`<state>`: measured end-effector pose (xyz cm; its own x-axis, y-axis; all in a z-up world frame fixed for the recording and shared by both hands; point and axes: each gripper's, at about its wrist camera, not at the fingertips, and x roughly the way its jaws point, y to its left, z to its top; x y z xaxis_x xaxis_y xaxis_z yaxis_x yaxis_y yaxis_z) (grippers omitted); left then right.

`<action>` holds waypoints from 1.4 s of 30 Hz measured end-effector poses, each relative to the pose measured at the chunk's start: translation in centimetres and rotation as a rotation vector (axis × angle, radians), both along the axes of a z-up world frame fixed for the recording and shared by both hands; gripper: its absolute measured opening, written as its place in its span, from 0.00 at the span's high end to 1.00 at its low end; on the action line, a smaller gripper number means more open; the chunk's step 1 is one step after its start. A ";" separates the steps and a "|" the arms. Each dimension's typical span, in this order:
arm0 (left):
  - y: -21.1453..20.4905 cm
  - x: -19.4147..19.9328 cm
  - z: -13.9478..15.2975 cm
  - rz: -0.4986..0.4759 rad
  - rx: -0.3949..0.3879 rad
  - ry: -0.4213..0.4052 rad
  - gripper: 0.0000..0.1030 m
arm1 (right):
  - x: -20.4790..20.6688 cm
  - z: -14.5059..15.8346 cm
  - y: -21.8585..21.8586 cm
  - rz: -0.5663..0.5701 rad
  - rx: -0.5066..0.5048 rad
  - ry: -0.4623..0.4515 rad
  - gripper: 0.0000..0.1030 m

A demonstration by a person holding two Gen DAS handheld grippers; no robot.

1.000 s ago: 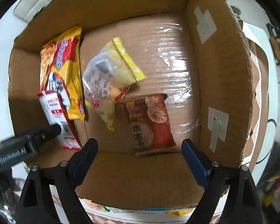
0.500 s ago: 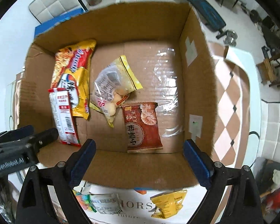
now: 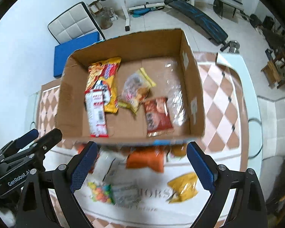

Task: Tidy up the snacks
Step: 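Grasp the candy bag with the left tool while the right tool grasps the white biscuit pack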

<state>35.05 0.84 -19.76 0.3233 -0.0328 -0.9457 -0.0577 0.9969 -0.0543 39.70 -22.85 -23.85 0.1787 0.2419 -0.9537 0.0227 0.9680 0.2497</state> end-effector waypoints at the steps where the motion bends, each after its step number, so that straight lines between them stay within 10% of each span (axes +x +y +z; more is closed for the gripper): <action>1: 0.1 -0.7 0.0 0.004 0.000 -0.003 0.15 | -0.8 -0.1 0.0 -0.006 0.009 0.008 0.06; 16: 4.6 -12.6 -11.1 0.045 0.036 0.258 0.15 | -13.2 -17.0 1.5 -0.249 0.269 0.513 0.06; 31: -3.7 -14.6 -18.0 -0.751 0.302 0.237 0.15 | -13.9 -19.4 0.4 -0.226 0.175 0.535 0.07; 36: -5.9 -14.5 -19.6 -0.840 0.266 0.278 0.15 | -14.7 -19.3 -1.1 -0.261 0.164 0.534 0.08; 42: -6.1 -14.7 -20.3 -0.732 0.145 0.321 0.33 | -15.2 -19.6 -2.2 -0.299 0.195 0.536 0.08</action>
